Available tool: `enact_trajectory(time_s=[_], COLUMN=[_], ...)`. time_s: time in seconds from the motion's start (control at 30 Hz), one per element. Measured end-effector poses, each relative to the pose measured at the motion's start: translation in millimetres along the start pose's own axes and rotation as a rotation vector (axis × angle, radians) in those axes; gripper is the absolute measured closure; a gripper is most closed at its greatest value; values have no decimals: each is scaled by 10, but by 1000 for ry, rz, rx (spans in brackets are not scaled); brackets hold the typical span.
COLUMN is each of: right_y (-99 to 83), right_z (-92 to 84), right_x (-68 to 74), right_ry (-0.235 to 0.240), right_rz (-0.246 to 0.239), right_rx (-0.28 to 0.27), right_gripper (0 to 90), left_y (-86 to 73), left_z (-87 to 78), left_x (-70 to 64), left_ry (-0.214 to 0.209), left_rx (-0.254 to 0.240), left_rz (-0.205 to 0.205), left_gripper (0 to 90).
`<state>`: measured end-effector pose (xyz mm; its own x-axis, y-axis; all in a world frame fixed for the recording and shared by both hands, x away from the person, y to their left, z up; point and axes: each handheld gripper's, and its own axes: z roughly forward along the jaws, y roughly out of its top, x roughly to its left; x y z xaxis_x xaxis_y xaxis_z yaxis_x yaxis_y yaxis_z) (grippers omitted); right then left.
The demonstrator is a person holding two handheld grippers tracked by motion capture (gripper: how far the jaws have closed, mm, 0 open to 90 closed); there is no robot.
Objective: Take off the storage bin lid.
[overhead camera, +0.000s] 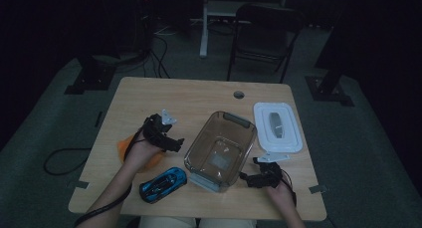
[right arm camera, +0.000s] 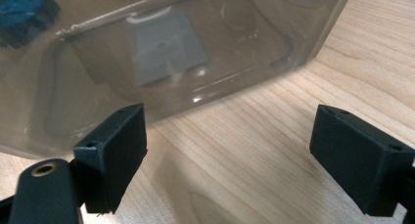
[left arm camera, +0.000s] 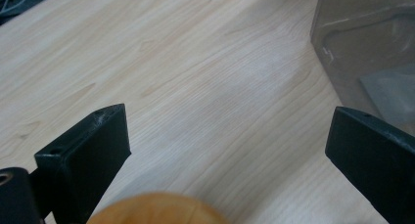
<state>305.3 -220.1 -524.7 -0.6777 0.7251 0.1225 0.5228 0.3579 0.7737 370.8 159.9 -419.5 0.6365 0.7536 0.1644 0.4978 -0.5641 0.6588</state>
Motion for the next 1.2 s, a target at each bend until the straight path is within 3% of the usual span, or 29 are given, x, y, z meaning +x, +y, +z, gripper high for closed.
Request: enact_trajectory(time_s=[0.23, 0.33, 0.4, 0.63, 0.83, 1.0, 1.17, 1.2], right_y=[-39, -70, -92, -189, -267, -279, -276, -277], right_z=[-63, -126, -172, -324, -361, -377, -374, -374], right_x=[-20, -39, -62, -153, -173, -179, -178, -177], right_ry=[-13, -31, -50, -101, -113, -117, -116, -117], right_rz=[6, 10, 14, 46, 66, 72, 71, 71], right_rx=[0, -3, -4, -16, -14, -18, -14, -14], right_gripper=[136, 137, 136, 136, 137, 137, 137, 137], left_y=[-166, -238, -287, -465, -637, -793, -879, -937], left_z=[-203, -298, -365, -554, -596, -542, -519, -510], left_x=[128, 157, 178, 217, 200, 163, 169, 181], left_ry=[-47, -43, -66, -60, -42, -68, -68, -52], left_rx=[-5, -25, -45, -106, -164, -133, -123, -120], left_rz=[-46, -55, -56, -45, -63, -79, -71, -63], left_gripper=[6, 5, 4, 5, 6, 5, 5, 5])
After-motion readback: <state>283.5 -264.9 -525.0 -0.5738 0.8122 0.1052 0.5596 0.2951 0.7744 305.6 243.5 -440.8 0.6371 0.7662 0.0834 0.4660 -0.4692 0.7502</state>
